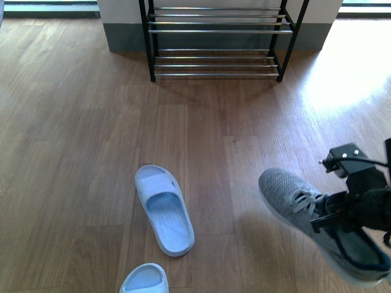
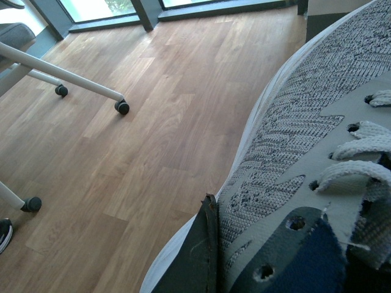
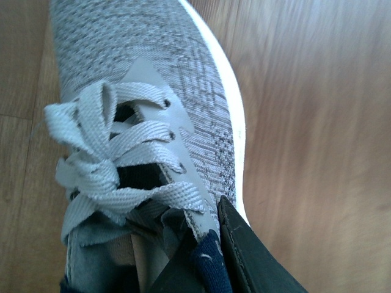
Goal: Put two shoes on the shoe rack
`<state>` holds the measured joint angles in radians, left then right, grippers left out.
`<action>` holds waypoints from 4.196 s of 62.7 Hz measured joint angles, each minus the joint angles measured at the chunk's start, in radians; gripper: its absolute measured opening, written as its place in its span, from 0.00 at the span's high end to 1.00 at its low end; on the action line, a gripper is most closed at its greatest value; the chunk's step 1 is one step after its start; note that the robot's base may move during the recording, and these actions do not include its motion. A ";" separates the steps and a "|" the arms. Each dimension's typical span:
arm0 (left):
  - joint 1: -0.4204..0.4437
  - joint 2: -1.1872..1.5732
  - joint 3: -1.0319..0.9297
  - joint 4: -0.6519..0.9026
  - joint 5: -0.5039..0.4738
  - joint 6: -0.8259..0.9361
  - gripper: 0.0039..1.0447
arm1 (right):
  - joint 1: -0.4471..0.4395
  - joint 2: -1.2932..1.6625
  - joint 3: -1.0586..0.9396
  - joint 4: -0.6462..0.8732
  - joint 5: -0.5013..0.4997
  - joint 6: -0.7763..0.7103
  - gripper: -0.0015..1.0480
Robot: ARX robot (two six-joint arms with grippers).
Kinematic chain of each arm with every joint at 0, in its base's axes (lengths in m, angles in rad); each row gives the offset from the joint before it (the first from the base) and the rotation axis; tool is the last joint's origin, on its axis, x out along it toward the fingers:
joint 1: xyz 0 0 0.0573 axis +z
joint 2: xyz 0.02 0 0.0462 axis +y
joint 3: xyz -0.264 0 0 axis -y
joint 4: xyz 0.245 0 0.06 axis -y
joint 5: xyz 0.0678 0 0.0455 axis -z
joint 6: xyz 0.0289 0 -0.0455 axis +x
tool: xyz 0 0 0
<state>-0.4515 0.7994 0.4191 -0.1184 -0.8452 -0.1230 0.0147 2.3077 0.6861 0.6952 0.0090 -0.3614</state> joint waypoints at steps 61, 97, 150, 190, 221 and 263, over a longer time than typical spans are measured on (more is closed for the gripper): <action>0.001 0.000 0.000 0.000 -0.011 0.000 0.99 | -0.257 -1.675 -0.416 -0.752 -0.533 -0.317 0.99; -0.002 -0.001 -0.001 0.000 0.008 0.000 0.99 | -0.259 -1.675 -0.417 -0.753 -0.521 -0.321 0.99; -0.004 0.001 -0.001 0.000 0.000 0.000 0.99 | -0.259 -1.675 -0.417 -0.753 -0.523 -0.324 0.99; 0.000 0.001 -0.002 -0.001 -0.012 0.000 0.99 | -0.259 -1.676 -0.417 -0.753 -0.530 -0.324 0.99; -0.003 0.000 -0.002 -0.001 0.001 0.000 0.99 | -0.260 -1.676 -0.417 -0.753 -0.521 -0.325 0.99; -0.002 0.001 -0.002 -0.001 0.001 0.000 0.99 | -0.259 -1.675 -0.416 -0.753 -0.525 -0.324 0.99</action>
<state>-0.4538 0.8001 0.4171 -0.1192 -0.8444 -0.1230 -0.2443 0.6331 0.2699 -0.0582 -0.5159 -0.6857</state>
